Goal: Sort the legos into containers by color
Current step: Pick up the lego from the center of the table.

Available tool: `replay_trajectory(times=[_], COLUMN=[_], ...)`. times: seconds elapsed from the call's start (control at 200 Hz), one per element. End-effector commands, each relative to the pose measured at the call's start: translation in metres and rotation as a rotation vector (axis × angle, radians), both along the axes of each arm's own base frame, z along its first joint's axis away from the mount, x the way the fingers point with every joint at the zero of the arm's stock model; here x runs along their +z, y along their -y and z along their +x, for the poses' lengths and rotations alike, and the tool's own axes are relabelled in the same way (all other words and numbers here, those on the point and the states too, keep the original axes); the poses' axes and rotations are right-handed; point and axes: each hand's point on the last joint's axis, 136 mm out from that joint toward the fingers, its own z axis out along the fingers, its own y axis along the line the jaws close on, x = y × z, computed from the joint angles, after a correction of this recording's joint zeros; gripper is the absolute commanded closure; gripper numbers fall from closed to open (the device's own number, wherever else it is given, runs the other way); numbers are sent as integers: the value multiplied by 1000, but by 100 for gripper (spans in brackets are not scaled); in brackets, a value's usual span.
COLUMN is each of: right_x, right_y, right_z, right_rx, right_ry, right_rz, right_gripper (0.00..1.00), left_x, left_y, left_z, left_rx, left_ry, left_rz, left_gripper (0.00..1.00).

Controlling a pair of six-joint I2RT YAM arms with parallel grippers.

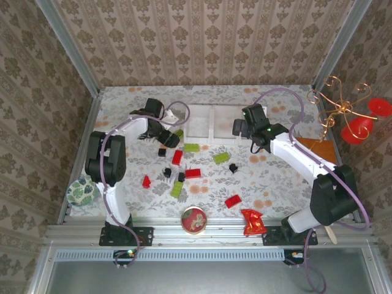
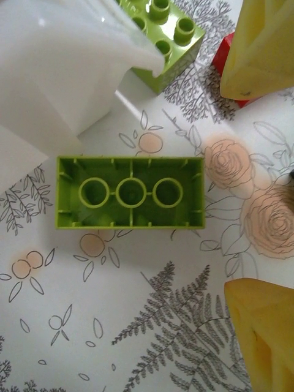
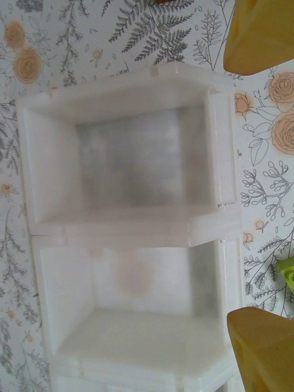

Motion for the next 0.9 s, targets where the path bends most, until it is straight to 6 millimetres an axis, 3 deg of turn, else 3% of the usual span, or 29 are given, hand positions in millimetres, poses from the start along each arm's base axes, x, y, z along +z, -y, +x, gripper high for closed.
replay_trajectory(times=[0.0, 0.175, 0.51, 0.895], right_x=[7, 8, 10, 12], right_y=[9, 10, 8, 6], right_z=[-7, -8, -8, -9], right_rx=[-38, -42, -40, -36], right_ry=[25, 27, 30, 37], right_rz=[-9, -6, 6, 14], right_gripper=[1, 1, 2, 2], left_x=[-1, -10, -20, -28], left_y=[7, 12, 14, 5], left_z=[-1, 3, 15, 23], left_rx=[-50, -64, -56, -22], left_ry=[-15, -36, -55, -50], left_rz=[18, 28, 43, 100], left_gripper=[23, 23, 34, 58])
